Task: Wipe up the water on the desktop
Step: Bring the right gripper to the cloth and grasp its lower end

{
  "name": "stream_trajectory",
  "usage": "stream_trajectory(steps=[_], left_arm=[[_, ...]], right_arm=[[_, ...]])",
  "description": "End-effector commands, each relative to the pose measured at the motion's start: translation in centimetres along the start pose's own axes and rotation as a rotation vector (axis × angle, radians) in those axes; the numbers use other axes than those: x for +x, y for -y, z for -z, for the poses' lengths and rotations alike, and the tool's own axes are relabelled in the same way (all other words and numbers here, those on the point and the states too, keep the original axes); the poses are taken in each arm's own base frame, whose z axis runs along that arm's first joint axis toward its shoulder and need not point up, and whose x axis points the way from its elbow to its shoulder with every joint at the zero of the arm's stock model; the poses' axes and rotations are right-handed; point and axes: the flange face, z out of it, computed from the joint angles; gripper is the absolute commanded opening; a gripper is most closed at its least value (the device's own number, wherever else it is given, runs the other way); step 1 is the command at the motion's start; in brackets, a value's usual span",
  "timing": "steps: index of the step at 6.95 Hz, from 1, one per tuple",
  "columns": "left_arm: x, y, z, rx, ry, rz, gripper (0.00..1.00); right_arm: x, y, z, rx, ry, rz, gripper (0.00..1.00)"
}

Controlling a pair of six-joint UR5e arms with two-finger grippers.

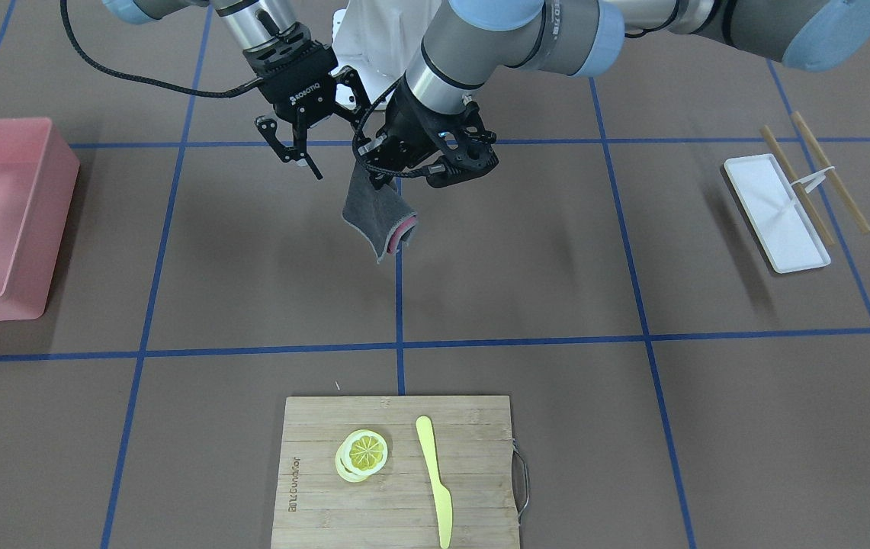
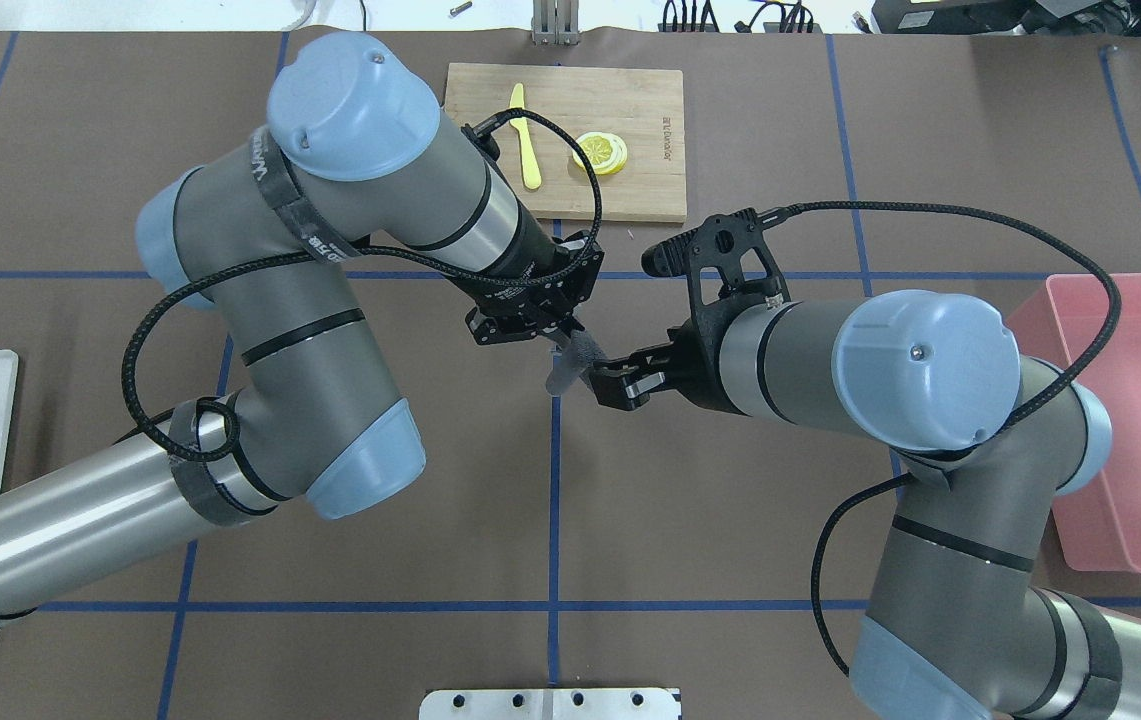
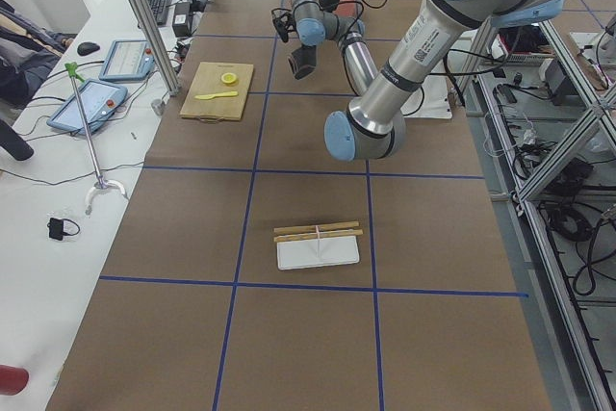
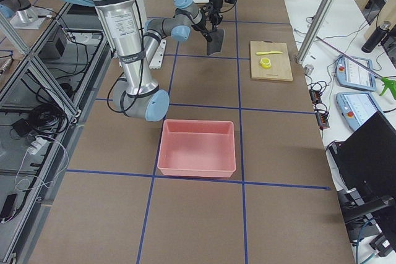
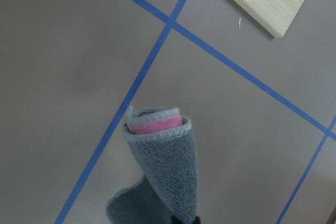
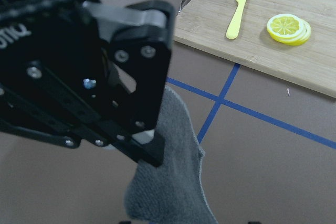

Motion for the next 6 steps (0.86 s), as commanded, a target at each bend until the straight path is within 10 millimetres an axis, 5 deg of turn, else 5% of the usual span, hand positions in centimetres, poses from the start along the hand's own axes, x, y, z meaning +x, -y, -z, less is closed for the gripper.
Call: stream_trajectory(steps=[1,6], left_arm=[[0.8,-0.6,0.4,-0.006,-0.018,0.012,0.0],[1.1,-2.4,0.5,-0.034,-0.025,0.041,0.0]], right_arm=[[-2.5,-2.4,-0.9,0.041,-0.036,0.038,0.77],[-2.1,-2.8,-1.0,0.061,-0.059,0.04,0.73]])
